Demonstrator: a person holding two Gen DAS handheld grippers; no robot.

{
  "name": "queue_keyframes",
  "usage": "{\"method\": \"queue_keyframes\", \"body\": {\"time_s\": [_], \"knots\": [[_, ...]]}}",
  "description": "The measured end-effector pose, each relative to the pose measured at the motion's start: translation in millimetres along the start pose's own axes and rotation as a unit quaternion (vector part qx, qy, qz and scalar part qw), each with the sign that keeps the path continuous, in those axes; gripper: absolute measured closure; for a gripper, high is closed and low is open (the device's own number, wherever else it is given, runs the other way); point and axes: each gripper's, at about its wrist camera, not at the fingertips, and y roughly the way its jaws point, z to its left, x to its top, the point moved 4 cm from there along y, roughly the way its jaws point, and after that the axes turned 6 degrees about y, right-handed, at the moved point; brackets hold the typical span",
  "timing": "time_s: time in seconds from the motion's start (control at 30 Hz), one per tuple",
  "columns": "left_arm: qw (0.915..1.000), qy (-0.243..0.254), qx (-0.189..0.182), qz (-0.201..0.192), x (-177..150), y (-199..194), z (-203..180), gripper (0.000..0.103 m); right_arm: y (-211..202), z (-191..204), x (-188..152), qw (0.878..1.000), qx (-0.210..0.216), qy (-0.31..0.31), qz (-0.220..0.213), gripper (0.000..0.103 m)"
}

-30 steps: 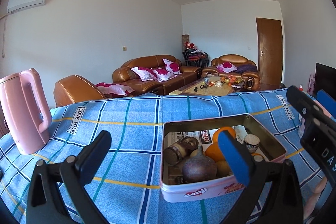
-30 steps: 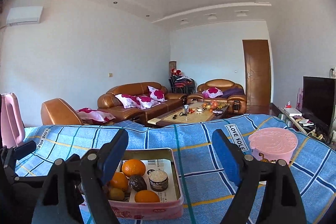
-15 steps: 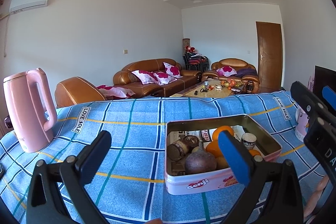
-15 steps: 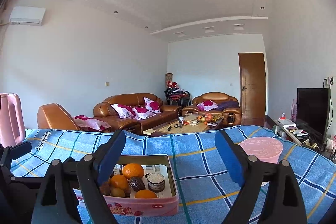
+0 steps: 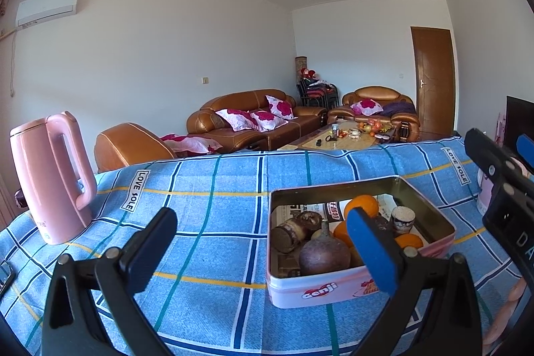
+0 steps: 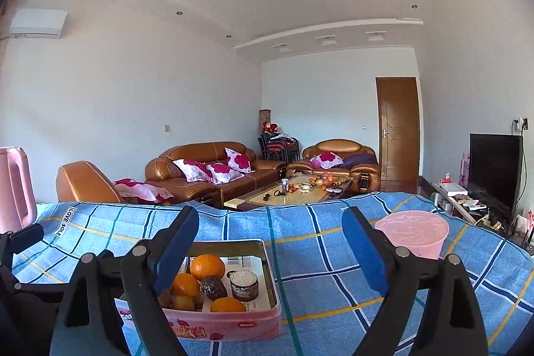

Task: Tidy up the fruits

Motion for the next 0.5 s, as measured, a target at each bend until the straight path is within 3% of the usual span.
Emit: {"method": "queue_keyframes", "body": {"time_s": [0.5], "knots": [[0.9999,-0.008,-0.008,0.005,-2.1,3.4,3.2,0.000,2.1,-1.4,0.4,1.000,-0.004,0.005,0.008,0.014]]}}
